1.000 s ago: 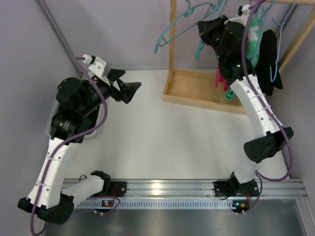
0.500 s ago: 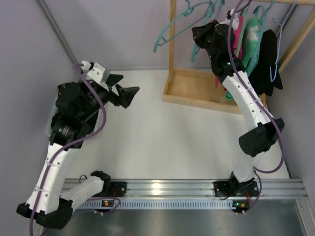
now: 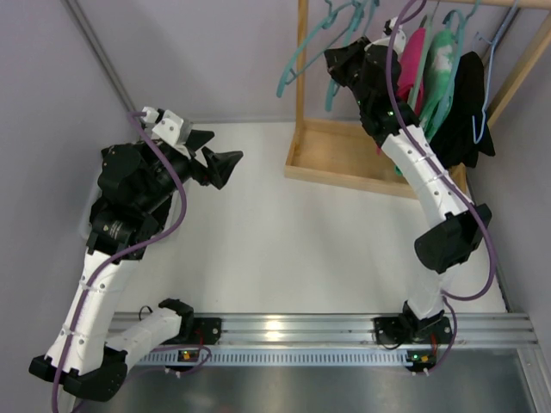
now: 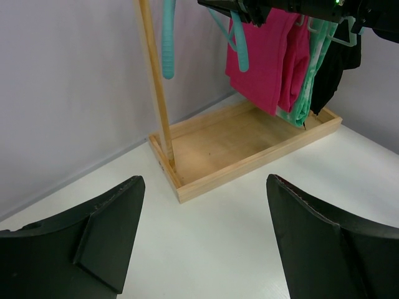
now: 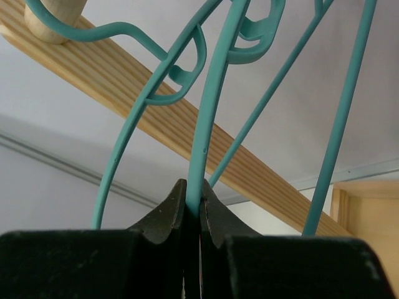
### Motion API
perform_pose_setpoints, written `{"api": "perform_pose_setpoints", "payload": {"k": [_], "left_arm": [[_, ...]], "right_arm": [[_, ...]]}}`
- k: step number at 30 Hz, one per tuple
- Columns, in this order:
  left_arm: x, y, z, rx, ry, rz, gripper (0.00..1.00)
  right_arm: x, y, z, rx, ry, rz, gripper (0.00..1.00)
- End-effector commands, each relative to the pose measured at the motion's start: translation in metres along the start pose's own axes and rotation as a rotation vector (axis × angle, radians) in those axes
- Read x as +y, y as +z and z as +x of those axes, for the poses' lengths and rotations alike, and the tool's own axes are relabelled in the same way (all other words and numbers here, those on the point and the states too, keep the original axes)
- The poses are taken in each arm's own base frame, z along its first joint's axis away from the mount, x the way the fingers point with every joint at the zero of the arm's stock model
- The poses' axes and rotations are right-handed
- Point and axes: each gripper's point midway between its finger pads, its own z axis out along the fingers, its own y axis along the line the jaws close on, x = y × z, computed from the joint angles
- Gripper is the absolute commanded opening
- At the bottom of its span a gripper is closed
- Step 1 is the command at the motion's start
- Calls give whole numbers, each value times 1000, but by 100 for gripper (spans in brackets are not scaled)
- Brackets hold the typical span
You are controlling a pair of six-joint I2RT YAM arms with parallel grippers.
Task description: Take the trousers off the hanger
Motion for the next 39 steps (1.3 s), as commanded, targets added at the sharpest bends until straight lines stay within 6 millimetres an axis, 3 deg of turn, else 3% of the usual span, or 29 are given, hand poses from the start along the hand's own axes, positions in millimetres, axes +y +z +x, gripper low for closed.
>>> {"api": "perform_pose_setpoints", "payload": {"k": [1,9,14,18,24,26,33,37,39], "left_arm": [[1,0,-5,-22,12,-5,85],[2,-1,-7,-23,16,-14,85],[3,-2,-7,-23,17,-20,85],[3,-2,-9,-28,20,-20,85],[3,-2,-8,-26,15,-19,85],[4,-1,-6,-22,14,-25,89],[18,6,28,121,-56,-93,98],[30,11,54,234,-85,-147,98],[39,13,71,313,-84,-187,98]], "right_arm": [[25,2,-12,-55,-13,-85,0],[31,6,0,-27,-6,-109,1],[34,-1,-1,-26,-10,-118,29],[43,-20,-15,-32,-10,-135,59],[41,-49,-34,-54,-36,-105,72],[36,-55,-33,-46,-54,-92,77],[32,-92,-48,-56,-78,-103,95],[26,-111,-51,-49,-104,-114,99],[36,-130,-57,-40,-118,-164,100]]}}
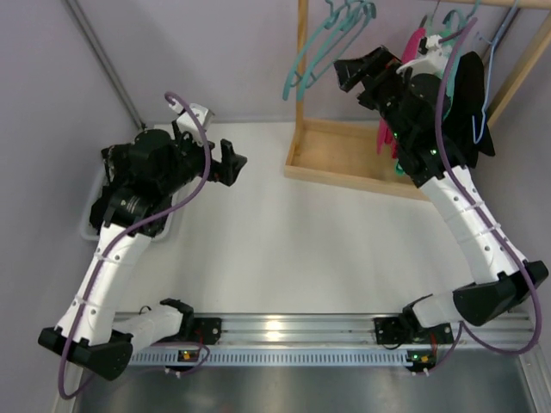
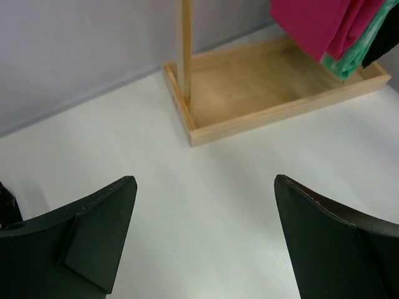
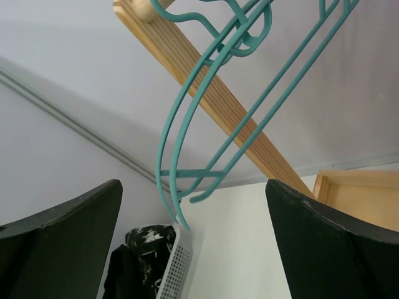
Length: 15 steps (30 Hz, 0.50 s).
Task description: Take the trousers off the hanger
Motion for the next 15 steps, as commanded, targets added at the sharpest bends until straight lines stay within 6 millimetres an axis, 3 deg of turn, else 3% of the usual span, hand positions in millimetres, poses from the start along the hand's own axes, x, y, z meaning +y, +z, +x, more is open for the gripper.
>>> {"api": "perform_pose_setpoints", "payload": {"k": [1,2,3,5,6,8,9,10,12,13,15], "left_arm": [[15,1,17,118,-7,-73,98],[16,3,20,145,2,-73,98],[19,9,33,197,27,-70,98],[24,12,56,281,35,-79,98],[32,14,69,321,25,-120,98],[40,17,91,392,-1,-160,98],[42,18,97,411,-6,-175,98],[42,17,100,420,-10,-178,98],[43,15,106,428,-16,-184,98],[44,14,107,427,-18,-191,98],[45,11,112,437,-13,-202,98]], "right_arm": [[16,-33,-16,-4,-56,-87,99],[23,-41,-10,30,-69,-138,99],[31,-56,-17,27,-82,-174,99],[34,-74,1,103,-142,-250,99],[41,-92,-5,99,-171,-289,99],[32,-108,16,165,-247,-323,99],[32,-123,12,157,-273,-337,99],[16,-129,30,212,-315,-315,99],[13,-150,37,245,-367,-349,99],[-2,-158,55,298,-419,-349,99],[-8,-176,63,332,-456,-367,99]]}}
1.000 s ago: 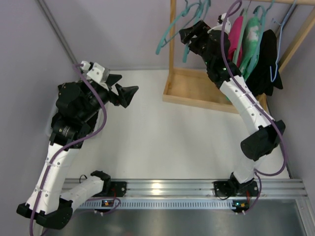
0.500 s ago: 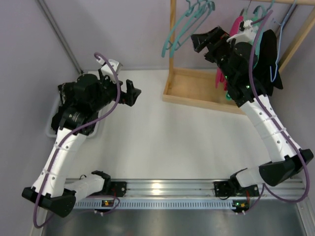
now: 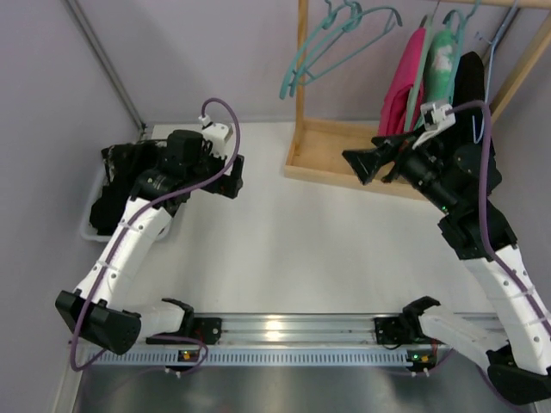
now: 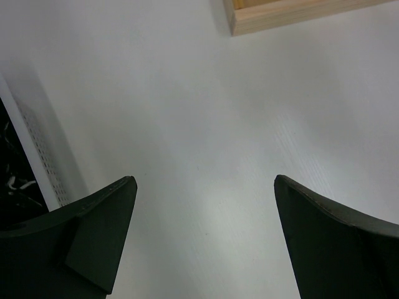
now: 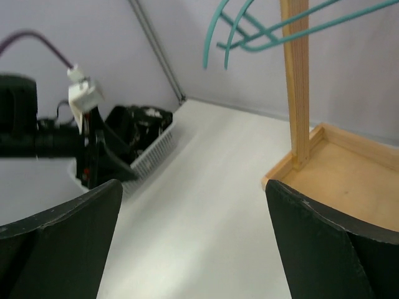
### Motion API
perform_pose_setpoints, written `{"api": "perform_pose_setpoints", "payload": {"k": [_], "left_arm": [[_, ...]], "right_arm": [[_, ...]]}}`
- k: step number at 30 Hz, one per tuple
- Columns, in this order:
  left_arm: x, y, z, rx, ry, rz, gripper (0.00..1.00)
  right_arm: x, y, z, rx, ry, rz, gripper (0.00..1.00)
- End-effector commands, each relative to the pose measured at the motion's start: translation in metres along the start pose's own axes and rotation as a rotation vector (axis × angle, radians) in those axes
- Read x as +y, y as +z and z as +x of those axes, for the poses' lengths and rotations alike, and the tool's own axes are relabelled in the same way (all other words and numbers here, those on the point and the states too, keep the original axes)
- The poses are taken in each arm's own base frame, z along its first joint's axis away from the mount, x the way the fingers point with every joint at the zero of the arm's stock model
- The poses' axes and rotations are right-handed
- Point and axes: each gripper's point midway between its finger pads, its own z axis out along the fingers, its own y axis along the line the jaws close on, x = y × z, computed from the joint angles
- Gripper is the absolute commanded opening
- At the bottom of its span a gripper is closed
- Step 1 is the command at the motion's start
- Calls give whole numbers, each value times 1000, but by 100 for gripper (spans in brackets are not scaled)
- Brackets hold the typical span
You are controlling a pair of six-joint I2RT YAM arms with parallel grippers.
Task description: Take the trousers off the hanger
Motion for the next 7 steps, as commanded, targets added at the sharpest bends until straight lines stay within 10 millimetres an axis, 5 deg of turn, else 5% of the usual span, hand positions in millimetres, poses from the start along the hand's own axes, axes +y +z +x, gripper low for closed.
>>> {"api": "perform_pose_setpoints", "payload": {"k": [1,4,7], "left_arm": [[11,-11,1,-17,-4,-63,98],[13,-13,5,-15,-3,-75,98],[16,-18,5,-26,-16,-71,98]], "right_arm": [[-6,-26,57,186,-148,-54,99],[-13,-46,85,239,-181,-50,99],[-18,-58,91,229,-200,-37,99]]}}
